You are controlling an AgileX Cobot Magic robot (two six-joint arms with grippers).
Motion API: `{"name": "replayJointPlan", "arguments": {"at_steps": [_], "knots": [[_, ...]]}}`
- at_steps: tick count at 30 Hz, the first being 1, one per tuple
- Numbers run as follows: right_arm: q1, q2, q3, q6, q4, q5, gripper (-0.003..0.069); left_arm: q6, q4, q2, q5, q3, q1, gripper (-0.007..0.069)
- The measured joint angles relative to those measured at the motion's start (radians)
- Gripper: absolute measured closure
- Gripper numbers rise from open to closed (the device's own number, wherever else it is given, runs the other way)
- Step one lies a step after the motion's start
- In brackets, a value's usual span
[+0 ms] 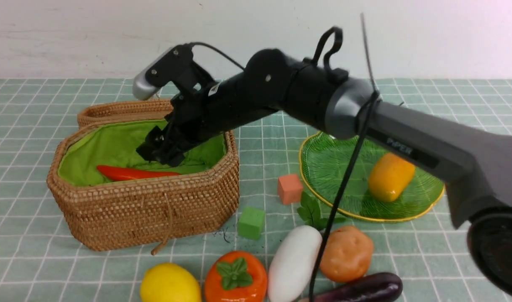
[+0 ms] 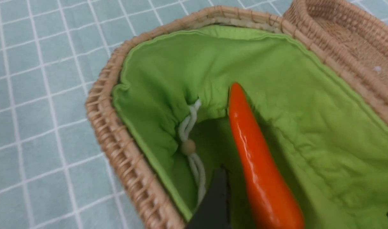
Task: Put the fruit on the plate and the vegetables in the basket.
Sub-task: Use the right arm to grab a carrot and put it into the left basket, then grab an eggplant with your right arm and place it in the basket on the left.
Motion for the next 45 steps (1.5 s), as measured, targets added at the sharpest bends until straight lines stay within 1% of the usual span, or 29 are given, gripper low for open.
{"name": "replayJointPlan", "arguments": {"at_steps": [2,3,4,5,6,7,8,9,10,12,13,14,16,21,23,26,27,29,31,34,35,36,37,40,42,44,45], "knots": [[-0.003,-0.024,-0.001,0.027,-0.027,0.034,-0.0014,0.000,0.000,0.000,0.000,0.000,0.000,0.0386],[-0.012,-0.071,-0.006,0.080,-0.082,0.111,0.0001,0.000,0.000,0.000,0.000,0.000,0.000,0.0386],[-0.012,-0.077,-0.007,0.092,-0.088,0.132,0.0006,0.000,0.000,0.000,0.000,0.000,0.000,0.0386],[-0.017,-0.112,-0.008,0.120,-0.124,0.189,0.0020,0.000,0.000,0.000,0.000,0.000,0.000,0.0386],[-0.022,-0.155,-0.008,0.158,-0.171,0.283,0.0044,0.000,0.000,0.000,0.000,0.000,0.000,0.0386],[-0.023,-0.180,-0.008,0.169,-0.191,0.342,0.0060,0.000,0.000,0.000,0.000,0.000,0.000,0.0386],[-0.026,-0.217,-0.009,0.186,-0.231,0.435,0.0083,0.000,0.000,0.000,0.000,0.000,0.000,0.0386],[-0.027,-0.217,-0.009,0.189,-0.237,0.435,0.0083,0.000,0.000,0.000,0.000,0.000,0.000,0.0386],[-0.028,-0.256,-0.010,0.198,-0.280,0.530,0.0113,0.000,0.000,0.000,0.000,0.000,0.000,0.0386],[-0.033,-0.322,0.005,0.251,-0.345,0.575,0.0151,0.000,0.000,0.000,-0.001,0.000,0.000,0.0386],[-0.034,-0.328,0.008,0.258,-0.349,0.576,0.0154,0.000,0.000,0.000,0.000,0.000,0.000,0.0386],[-0.043,-0.365,0.043,0.330,-0.377,0.582,0.0174,0.000,0.000,0.000,0.000,0.000,0.000,0.0386],[-0.063,-0.428,0.120,0.418,-0.395,0.585,0.0187,0.000,0.000,0.000,0.000,0.000,0.000,0.0386],[-0.101,-0.517,0.328,0.542,-0.410,0.590,0.0191,0.000,0.000,0.000,0.000,0.000,0.000,0.0386],[-0.111,-0.539,0.411,0.550,-0.427,0.588,0.0191,0.000,0.000,0.000,0.000,0.000,0.000,0.0386],[-0.118,-0.553,0.516,0.526,-0.468,0.586,0.0191,0.000,0.000,0.000,0.000,0.000,0.000,0.0386],[-0.118,-0.561,0.602,0.517,-0.507,0.579,0.0191,0.000,0.000,0.000,0.000,0.000,0.000,0.0386],[-0.118,-0.565,0.655,0.524,-0.543,0.557,0.0191,0.000,0.000,0.000,0.000,0.000,0.000,0.0386],[-0.119,-0.572,0.734,0.618,-0.592,0.474,0.0191,0.000,0.000,0.000,0.000,0.000,0.000,0.0386],[-0.123,-0.572,0.793,0.919,-0.617,0.366,0.0191,0.000,0.000,0.000,0.000,0.000,0.000,0.0386],[-0.125,-0.572,0.793,0.919,-0.617,0.359,0.0191,0.000,0.000,0.000,0.000,0.000,0.000,0.0386],[-0.129,-0.570,0.813,1.045,-0.628,0.311,0.0190,0.000,0.000,0.000,0.000,0.000,0.000,0.0386],[-0.134,-0.567,0.831,1.122,-0.638,0.274,0.0188,0.000,0.000,0.000,0.000,0.000,0.000,0.0386],[-0.164,-0.546,0.864,1.298,-0.624,0.182,0.0174,0.000,0.000,0.000,0.000,0.000,0.000,0.0386],[-0.185,-0.533,0.875,1.342,-0.591,0.173,0.0161,0.000,0.000,0.000,0.000,0.000,0.000,0.0386],[-0.195,-0.528,0.879,1.343,-0.577,0.177,0.0148,0.000,0.000,0.000,0.000,0.000,0.000,0.0386],[-0.198,-0.527,0.880,1.324,-0.575,0.189,0.0144,0.000,0.000,0.000,0.000,0.000,0.000,0.0386]]}}
